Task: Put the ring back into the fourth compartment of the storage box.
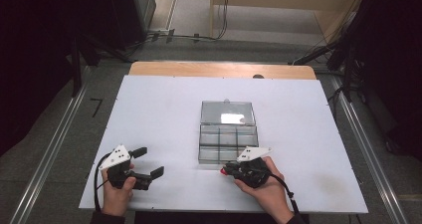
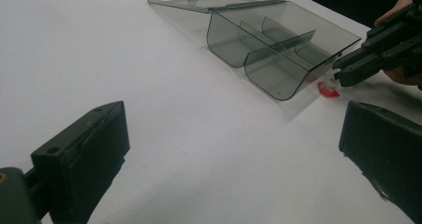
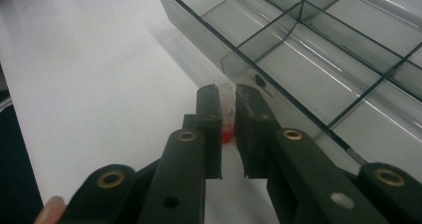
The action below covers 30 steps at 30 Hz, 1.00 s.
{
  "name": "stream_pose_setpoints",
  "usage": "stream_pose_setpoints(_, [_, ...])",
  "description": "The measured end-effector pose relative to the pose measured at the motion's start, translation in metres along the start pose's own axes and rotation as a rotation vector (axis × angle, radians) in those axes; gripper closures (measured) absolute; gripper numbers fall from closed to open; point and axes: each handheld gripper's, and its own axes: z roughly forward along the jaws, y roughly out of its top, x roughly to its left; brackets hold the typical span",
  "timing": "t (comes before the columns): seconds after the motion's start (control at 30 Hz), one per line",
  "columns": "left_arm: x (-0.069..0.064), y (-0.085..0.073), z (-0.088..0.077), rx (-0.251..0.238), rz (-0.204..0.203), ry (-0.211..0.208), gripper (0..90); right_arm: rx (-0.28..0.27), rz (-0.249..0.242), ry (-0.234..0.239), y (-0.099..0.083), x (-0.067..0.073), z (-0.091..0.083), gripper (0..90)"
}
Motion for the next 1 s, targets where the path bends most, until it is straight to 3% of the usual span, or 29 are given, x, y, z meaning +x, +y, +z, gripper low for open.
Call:
stream_pose_setpoints(0.43, [0.0,-0.001,0.0,-0.002,0.004,-0.001,0.0,-0.003,-0.013,0.023,0.0,0.001,-0.002,83.1])
stream_pose_setpoints(1.0, [-0.002,-0.002,0.001,-0.003,0.015,0.007,0.0,-0.039,-0.039,0.055,0.01,0.007,-0.017,83.1])
